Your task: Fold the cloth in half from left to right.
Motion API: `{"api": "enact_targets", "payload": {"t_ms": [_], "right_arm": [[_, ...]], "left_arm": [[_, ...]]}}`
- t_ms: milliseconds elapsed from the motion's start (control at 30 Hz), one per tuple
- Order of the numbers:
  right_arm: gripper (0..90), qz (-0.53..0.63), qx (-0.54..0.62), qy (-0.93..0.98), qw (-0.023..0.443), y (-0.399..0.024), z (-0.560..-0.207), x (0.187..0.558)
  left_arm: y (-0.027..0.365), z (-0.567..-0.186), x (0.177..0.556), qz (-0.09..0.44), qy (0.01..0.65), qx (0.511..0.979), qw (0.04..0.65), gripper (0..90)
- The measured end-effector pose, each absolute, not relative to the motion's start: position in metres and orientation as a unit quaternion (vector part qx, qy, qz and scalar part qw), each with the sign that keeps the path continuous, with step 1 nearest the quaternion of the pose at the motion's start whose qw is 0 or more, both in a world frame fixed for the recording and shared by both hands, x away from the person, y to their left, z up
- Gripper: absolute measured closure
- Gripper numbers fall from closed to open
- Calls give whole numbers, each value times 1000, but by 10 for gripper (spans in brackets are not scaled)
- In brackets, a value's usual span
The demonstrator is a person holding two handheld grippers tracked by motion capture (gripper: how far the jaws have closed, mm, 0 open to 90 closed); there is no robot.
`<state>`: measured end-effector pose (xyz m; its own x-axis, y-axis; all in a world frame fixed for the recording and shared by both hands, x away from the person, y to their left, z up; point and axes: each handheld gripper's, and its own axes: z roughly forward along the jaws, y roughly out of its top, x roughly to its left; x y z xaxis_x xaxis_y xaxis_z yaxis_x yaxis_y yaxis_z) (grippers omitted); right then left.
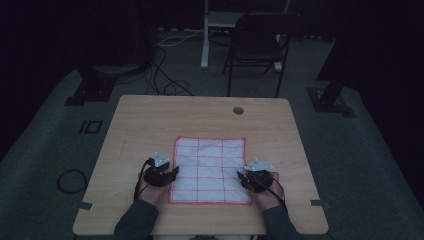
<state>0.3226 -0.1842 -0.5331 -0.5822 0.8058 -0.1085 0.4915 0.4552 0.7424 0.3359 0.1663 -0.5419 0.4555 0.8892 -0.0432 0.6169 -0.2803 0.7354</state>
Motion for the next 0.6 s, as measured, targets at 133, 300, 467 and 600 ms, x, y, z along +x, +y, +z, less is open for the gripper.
{"api": "enact_targets", "payload": {"t_ms": [133, 300, 467, 600], "right_arm": [[571, 348, 405, 815, 224, -184, -536, 328], [571, 349, 410, 813, 220, -185, -539, 331], [571, 352, 413, 810, 221, -186, -540, 333], [571, 353, 415, 809, 220, -186, -539, 333]], "left_arm": [[162, -542, 337, 193, 484, 776, 355, 550], [158, -543, 337, 196, 489, 772, 357, 552], [158, -542, 337, 191, 494, 771, 353, 626], [160, -541, 334, 186, 492, 773, 354, 756]]}}
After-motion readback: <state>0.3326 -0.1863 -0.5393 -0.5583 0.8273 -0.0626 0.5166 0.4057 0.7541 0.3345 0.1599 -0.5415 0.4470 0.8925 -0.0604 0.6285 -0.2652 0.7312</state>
